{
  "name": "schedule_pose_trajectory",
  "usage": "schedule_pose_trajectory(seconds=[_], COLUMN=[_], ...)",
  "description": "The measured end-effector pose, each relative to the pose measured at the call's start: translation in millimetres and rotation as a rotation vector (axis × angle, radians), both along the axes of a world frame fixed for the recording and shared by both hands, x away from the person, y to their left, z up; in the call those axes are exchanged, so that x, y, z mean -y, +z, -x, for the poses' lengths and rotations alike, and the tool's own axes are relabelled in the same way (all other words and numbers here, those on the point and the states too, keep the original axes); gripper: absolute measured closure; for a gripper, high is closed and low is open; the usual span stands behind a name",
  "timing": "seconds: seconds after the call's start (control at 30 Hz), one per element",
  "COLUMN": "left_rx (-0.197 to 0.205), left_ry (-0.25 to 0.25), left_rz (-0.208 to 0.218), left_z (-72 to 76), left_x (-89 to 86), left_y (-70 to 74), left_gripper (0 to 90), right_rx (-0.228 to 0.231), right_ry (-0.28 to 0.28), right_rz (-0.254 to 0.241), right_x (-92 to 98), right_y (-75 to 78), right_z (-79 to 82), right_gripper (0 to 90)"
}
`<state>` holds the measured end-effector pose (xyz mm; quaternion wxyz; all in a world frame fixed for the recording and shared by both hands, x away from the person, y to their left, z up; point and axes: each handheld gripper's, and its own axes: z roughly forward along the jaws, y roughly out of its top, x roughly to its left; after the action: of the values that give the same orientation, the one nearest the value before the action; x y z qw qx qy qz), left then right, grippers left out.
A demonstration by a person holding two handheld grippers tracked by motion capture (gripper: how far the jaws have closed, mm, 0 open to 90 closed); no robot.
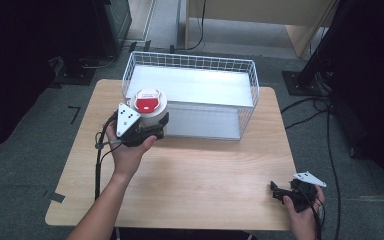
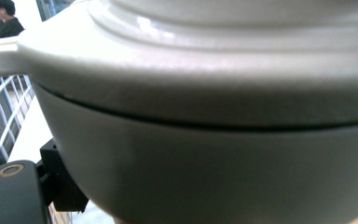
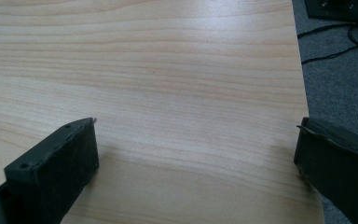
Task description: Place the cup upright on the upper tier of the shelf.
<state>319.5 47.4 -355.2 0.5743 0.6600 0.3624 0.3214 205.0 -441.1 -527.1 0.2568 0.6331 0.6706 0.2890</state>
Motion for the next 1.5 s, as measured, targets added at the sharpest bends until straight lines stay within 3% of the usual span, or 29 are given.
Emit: schedule_pose_trajectory(seconds=[0.2, 0.6, 0.93, 1.13, 1.23, 1.5], left_rx=[0.027, 0.101, 0.111, 0.124, 0.127, 0.111], left_ry=[0.004, 0.053, 0.084, 0.101, 0.112, 0.119], left_rz=[-0.007, 0.07, 0.047, 0.062, 0.047, 0.04], left_z=[-7.0, -23.6, -49.7, -55.9, -60.9, -90.6], left_x=[4.7, 8.0, 14.8, 15.1, 17.0, 28.0], left_y=[5.1, 17.8, 32.8, 37.5, 39.1, 41.4], left_gripper=[9.6, 9.7, 9.7, 9.9, 9.9, 9.9], right_rx=[0.0, -0.001, -0.001, -0.002, -0.002, -0.001], right_ry=[0.0, 0.001, 0.0, 0.0, 0.0, 0.001], right_rz=[0.0, 0.0, 0.0, -0.001, -0.001, -0.001], right_x=[0.0, 0.0, 0.0, 0.0, 0.0, 0.0], right_y=[0.0, 0.1, 0.1, 0.1, 0.1, 0.1], right_z=[0.0, 0.0, 0.0, 0.1, 0.1, 0.0], right_gripper=[0.0, 0.0, 0.0, 0.0, 0.0, 0.0])
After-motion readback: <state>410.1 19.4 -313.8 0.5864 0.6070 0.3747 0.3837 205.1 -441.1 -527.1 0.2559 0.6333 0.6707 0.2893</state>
